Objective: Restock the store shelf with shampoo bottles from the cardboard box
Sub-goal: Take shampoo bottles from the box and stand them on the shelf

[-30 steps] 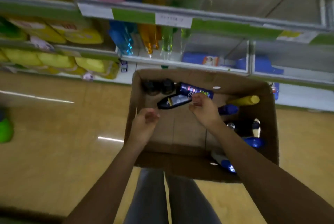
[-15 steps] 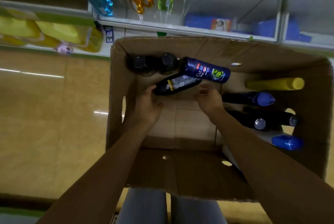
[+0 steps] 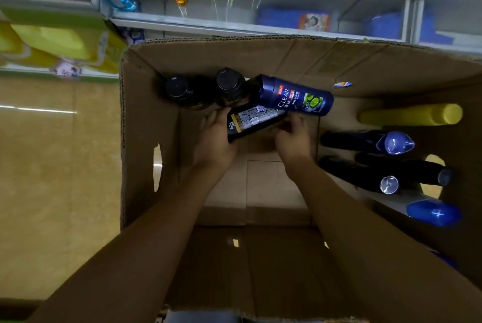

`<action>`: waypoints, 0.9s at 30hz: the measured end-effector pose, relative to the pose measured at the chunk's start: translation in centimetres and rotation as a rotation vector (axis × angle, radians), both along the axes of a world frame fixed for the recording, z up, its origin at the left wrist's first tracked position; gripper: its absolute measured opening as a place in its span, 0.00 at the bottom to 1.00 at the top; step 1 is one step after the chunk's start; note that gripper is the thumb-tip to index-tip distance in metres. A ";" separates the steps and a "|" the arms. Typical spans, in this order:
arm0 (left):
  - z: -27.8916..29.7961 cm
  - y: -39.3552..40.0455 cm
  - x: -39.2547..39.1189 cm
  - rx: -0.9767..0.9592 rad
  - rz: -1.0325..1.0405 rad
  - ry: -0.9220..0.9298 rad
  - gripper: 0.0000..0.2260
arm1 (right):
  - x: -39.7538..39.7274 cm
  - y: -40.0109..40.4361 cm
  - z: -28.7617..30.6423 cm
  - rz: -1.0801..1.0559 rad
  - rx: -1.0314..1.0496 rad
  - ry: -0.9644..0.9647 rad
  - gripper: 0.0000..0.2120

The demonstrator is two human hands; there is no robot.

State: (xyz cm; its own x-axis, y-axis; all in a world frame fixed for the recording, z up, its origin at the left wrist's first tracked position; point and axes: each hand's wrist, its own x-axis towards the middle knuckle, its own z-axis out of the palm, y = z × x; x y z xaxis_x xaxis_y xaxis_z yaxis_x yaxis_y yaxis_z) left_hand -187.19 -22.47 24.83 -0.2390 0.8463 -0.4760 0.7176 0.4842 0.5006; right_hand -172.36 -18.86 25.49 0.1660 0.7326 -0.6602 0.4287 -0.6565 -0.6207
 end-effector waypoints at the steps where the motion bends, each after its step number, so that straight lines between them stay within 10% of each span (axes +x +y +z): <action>1: 0.0 0.0 -0.1 0.000 -0.008 0.012 0.32 | 0.1 0.1 0.0 -0.009 -0.001 0.006 0.23; 10: 1.6 -3.0 -1.3 -0.146 -0.084 0.044 0.33 | 0.2 -1.3 0.9 -0.034 -0.127 0.081 0.03; 27: 11.7 -3.7 -1.7 0.031 -0.096 0.009 0.30 | 0.7 -1.6 9.4 -0.076 -0.132 0.186 0.06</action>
State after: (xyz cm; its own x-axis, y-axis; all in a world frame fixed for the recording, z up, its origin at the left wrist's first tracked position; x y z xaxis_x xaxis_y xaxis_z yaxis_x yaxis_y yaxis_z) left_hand -188.92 -26.16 36.50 -0.1605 0.8800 -0.4470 0.7644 0.3974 0.5078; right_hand -171.70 -20.46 34.92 0.0837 0.6278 -0.7739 0.2609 -0.7633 -0.5910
